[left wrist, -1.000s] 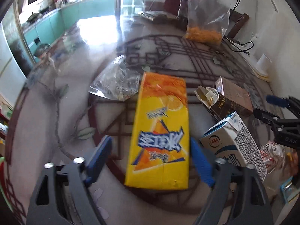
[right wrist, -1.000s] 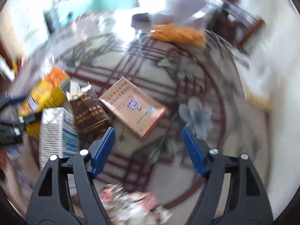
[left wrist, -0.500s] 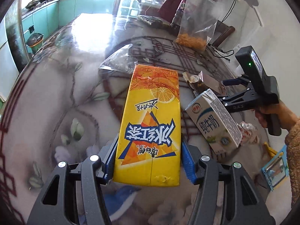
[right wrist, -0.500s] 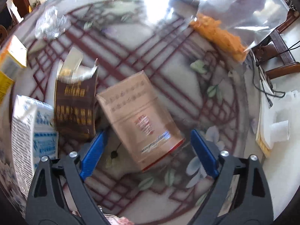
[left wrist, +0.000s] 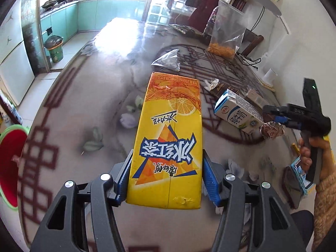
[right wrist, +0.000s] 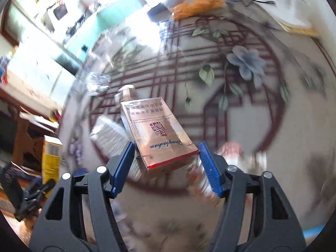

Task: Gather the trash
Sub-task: 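Grasp the yellow drink carton with the left gripper while the right grasps the brown cigarette box, then carry the yellow carton and brown cigarette box toward the red bucket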

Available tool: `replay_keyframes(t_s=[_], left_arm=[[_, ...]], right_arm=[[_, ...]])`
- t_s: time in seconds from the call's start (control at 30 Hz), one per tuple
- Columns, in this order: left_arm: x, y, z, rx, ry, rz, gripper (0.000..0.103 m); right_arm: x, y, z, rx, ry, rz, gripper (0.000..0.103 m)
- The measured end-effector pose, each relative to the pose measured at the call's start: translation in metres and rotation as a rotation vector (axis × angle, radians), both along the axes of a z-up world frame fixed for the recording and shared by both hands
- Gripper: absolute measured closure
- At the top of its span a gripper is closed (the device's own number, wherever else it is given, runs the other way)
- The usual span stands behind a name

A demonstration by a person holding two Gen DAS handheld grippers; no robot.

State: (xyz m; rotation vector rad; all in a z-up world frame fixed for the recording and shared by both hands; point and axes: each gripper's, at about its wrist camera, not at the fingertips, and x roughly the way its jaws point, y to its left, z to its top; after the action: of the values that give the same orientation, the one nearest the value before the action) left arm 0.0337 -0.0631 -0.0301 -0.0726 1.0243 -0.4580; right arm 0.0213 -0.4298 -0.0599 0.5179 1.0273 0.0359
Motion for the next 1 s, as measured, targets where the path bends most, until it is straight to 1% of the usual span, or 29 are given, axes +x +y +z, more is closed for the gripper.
replay_keyframes(t_s=[0.1, 0.17, 0.33, 0.37, 0.4, 0.47, 0.53, 0.6, 0.67, 0.73, 0.77, 0.87, 0.9, 0.97, 1.0], left_arm=[[-0.009, 0.01, 0.002, -0.01, 0.003, 0.014, 0.047], [-0.013, 0.016, 0.003, -0.014, 0.0, 0.02, 0.047], [-0.022, 0.031, 0.006, -0.021, -0.004, 0.043, 0.047], [-0.024, 0.033, 0.007, -0.023, -0.005, 0.046, 0.047], [-0.026, 0.036, 0.008, -0.023, -0.008, 0.049, 0.047], [-0.029, 0.04, 0.01, -0.022, -0.012, 0.053, 0.047], [-0.033, 0.046, 0.012, -0.027, -0.015, 0.059, 0.047], [-0.037, 0.053, 0.013, -0.027, -0.021, 0.065, 0.047], [-0.039, 0.061, 0.013, -0.027, -0.023, 0.076, 0.047], [-0.041, 0.07, 0.011, -0.027, -0.02, 0.094, 0.047], [-0.041, 0.076, 0.01, -0.028, -0.016, 0.106, 0.047], [-0.041, 0.091, 0.006, -0.031, -0.004, 0.136, 0.047], [-0.04, 0.096, 0.005, -0.033, 0.0, 0.146, 0.047], [-0.04, 0.104, 0.005, -0.036, 0.004, 0.165, 0.047], [-0.04, 0.108, 0.005, -0.039, 0.002, 0.172, 0.047]], right_arm=[[-0.031, 0.01, 0.005, 0.117, -0.049, -0.071, 0.041], [-0.05, 0.027, 0.009, 0.166, -0.08, -0.08, 0.042], [-0.076, 0.076, 0.013, 0.173, -0.11, -0.023, 0.042], [-0.08, 0.083, 0.011, 0.188, -0.116, -0.017, 0.042], [-0.084, 0.089, 0.009, 0.224, -0.121, -0.011, 0.042], [-0.087, 0.095, 0.003, 0.296, -0.122, -0.004, 0.043], [-0.086, 0.103, -0.009, 0.363, -0.103, 0.003, 0.043], [-0.084, 0.111, -0.019, 0.382, -0.076, 0.008, 0.043], [-0.083, 0.121, -0.025, 0.362, -0.049, 0.016, 0.043], [-0.082, 0.127, -0.025, 0.348, -0.038, 0.028, 0.043], [-0.082, 0.132, -0.024, 0.321, -0.035, 0.033, 0.043], [-0.075, 0.15, -0.018, 0.137, -0.013, 0.073, 0.043], [-0.072, 0.157, -0.019, 0.06, -0.001, 0.101, 0.043], [-0.07, 0.169, -0.02, -0.003, 0.013, 0.142, 0.043], [-0.069, 0.172, -0.021, -0.014, 0.017, 0.153, 0.042]])
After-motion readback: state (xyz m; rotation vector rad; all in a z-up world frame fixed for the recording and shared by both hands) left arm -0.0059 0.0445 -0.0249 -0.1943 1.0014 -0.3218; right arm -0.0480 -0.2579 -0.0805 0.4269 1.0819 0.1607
